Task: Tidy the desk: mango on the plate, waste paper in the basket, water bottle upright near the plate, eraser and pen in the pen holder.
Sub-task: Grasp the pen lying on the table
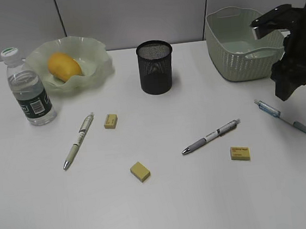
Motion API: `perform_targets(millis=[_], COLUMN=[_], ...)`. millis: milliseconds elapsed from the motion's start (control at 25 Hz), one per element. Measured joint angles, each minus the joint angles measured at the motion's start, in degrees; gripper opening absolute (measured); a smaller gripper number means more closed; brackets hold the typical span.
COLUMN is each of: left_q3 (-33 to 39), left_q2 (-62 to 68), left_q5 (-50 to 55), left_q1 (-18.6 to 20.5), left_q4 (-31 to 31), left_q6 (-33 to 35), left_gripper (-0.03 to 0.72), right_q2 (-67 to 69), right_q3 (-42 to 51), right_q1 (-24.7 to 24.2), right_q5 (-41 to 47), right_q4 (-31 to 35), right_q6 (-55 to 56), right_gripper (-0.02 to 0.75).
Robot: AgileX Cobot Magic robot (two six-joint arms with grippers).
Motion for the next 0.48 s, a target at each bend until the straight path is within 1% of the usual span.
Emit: perform_targets(millis=[160, 480], left_q3=[0.0, 0.0], left_q2=[0.0, 0.0], left_q5=[0.0, 0.0], left_q1=[0.0, 0.0], left_q4=[0.3, 0.8], left_q6=[0.0, 0.0], left_gripper=[0.436, 0.436], right_q2=[3.4, 8.4], right_q3=[0.0, -0.1], right_q1=[0.0, -0.3], right_q5=[-3.2, -4.2], right_q4=[-1.7, -3.6], right_q6=[-0.5, -0.5], right_gripper=[0.496, 0.496])
